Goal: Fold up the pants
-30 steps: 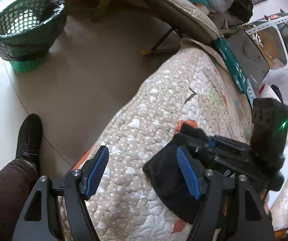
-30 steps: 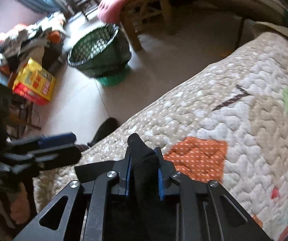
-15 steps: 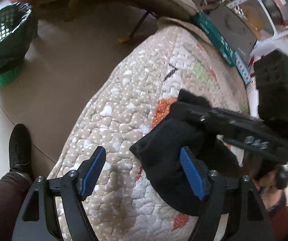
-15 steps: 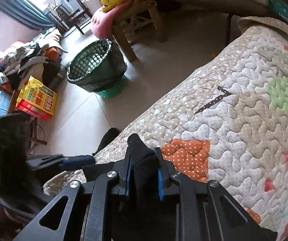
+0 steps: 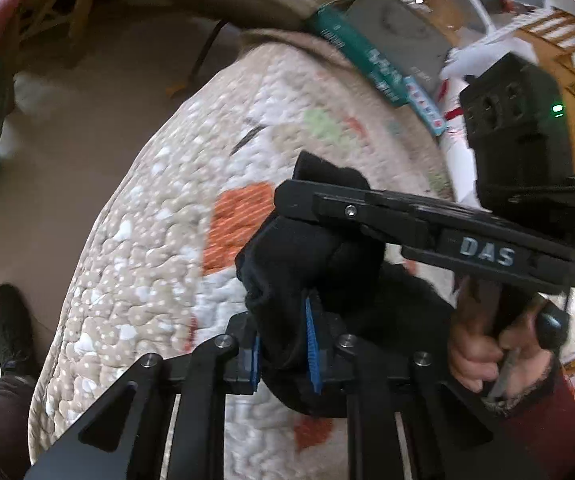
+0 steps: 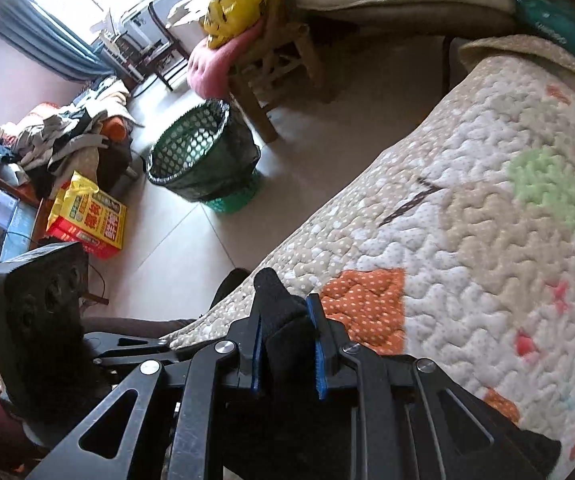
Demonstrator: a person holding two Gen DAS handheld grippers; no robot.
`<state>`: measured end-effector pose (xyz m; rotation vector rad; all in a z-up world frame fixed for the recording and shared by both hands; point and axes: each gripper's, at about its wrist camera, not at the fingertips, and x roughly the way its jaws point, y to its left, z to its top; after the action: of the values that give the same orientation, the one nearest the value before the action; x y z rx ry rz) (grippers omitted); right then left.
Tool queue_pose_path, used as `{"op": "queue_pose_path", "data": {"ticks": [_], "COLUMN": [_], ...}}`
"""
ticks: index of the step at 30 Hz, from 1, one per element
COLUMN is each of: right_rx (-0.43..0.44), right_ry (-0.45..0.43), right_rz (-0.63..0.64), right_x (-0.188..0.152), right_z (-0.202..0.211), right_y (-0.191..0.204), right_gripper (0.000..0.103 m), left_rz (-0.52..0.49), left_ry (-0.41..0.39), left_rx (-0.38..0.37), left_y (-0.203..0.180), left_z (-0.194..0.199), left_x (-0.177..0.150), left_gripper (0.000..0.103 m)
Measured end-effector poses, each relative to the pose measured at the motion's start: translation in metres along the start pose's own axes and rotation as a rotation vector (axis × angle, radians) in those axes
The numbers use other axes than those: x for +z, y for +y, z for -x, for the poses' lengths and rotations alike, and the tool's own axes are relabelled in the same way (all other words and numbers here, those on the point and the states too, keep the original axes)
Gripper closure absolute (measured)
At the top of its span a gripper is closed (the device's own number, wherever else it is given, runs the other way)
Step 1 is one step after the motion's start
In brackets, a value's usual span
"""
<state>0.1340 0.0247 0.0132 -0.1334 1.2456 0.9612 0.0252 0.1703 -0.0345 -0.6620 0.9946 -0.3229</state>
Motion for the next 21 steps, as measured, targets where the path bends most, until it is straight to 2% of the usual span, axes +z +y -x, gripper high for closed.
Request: {"op": "queue_pose_path", "data": {"ticks": [3, 7, 11, 15, 17, 19, 21], "right_rx": [-0.020, -0.052, -0.101, -0.148, -0.197, -0.259, -0.289], "right_ry": [-0.029, -0.057, -0.062, -0.050, -0.027, -0.006, -0.015], "right_rz": [0.006, -0.005, -0.042, -0.105, -0.142, -0.193, -0.247], "right_x": [-0.007, -0.025, -0.059, -0.099, -0.122, -0.145, -0.164], "right_z": [0.029, 0.063, 0.092, 0.112, 0.116, 0.120, 0.130], "right_y": [0.000, -0.007, -0.029, -0.064, -0.085, -0.109, -0.129], "right_gripper": [0.082, 0.082, 0.082, 0.082, 0.075, 0.066, 0.059], "left_rz": [-0.071, -0.141, -0.177, -0.252, -0.283, -0.333, -0.392], "left_ry": [-0.026, -0.007, 0.041, 0.106, 0.142, 0.189, 0.220], "left_rx": [-0.019, -0.046, -0.076, -0.048, -0.034, -0.039, -0.048], "left_y": [-0.028, -0.066, -0.102, -0.142, -0.154, -0.171, -0.183], "left_z": [0.011, 0.007, -0.017, -0.059, -0.074, -0.083, -0.081], "left_x": [-0.001, -0.011, -0.030, -0.057, -0.070, -0.086, -0.100], "left_gripper": [0.086, 0.086, 0.086, 0.084, 0.075, 0.060, 0.054]}}
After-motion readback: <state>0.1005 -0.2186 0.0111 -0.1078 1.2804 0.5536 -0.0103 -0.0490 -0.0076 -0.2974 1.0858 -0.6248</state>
